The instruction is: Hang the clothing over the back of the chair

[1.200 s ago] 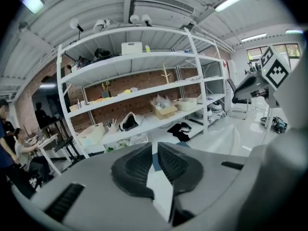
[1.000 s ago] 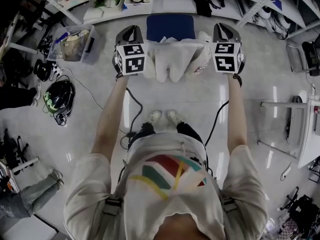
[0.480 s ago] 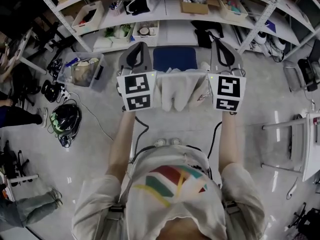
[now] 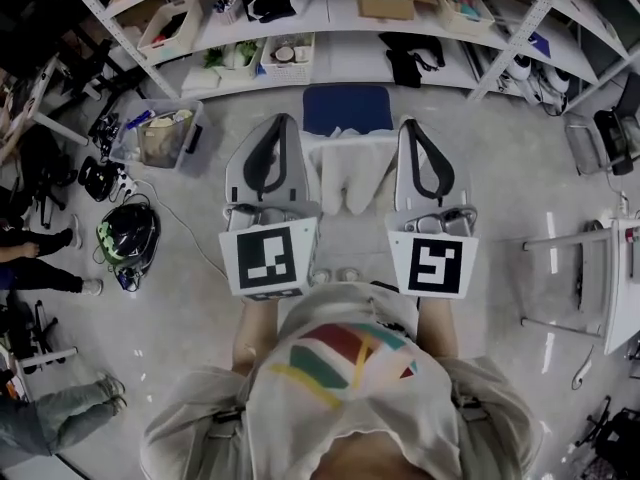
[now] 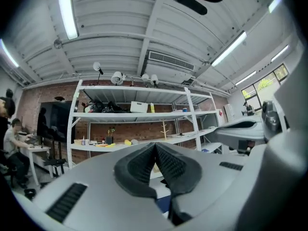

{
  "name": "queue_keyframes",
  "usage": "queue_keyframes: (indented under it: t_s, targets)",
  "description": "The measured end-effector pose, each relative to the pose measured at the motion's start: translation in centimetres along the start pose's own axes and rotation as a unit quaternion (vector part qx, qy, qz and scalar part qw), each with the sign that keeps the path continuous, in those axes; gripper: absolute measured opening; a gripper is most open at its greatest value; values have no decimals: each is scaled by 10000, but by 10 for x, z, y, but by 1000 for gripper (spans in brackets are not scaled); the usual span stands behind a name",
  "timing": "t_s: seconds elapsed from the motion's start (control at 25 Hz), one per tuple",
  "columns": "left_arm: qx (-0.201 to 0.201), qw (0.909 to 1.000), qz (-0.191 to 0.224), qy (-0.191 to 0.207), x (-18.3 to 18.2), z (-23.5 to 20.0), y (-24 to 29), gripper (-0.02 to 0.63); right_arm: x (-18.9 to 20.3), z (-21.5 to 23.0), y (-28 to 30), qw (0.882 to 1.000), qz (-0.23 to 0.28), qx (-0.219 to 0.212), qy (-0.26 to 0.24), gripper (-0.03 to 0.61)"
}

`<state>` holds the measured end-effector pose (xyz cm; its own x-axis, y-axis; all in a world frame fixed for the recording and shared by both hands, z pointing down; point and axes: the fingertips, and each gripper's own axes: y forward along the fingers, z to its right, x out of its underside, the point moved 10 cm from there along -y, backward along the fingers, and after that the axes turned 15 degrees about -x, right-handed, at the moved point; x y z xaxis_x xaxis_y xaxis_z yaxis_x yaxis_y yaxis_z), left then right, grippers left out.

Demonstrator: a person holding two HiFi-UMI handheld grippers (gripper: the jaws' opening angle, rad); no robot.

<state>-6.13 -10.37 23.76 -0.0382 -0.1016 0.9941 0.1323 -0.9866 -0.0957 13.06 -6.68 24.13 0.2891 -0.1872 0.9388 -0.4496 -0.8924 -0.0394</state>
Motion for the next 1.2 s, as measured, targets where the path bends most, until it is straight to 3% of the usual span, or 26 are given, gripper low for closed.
queue_keyframes:
  t_s: [0.16, 0.48, 1.2]
  targets:
    - [80, 9999, -67, -52, 4, 2, -6, 15, 12, -17, -5, 9987, -66, -327, 387, 6]
    - [-67, 10000, -47, -36, 14, 5, -6, 15, 17, -23, 2, 9973, -148, -598, 394, 5]
    - [-149, 9996, -232, -44, 22, 0, -5, 15, 15, -14, 1, 9979, -193, -441, 432, 6]
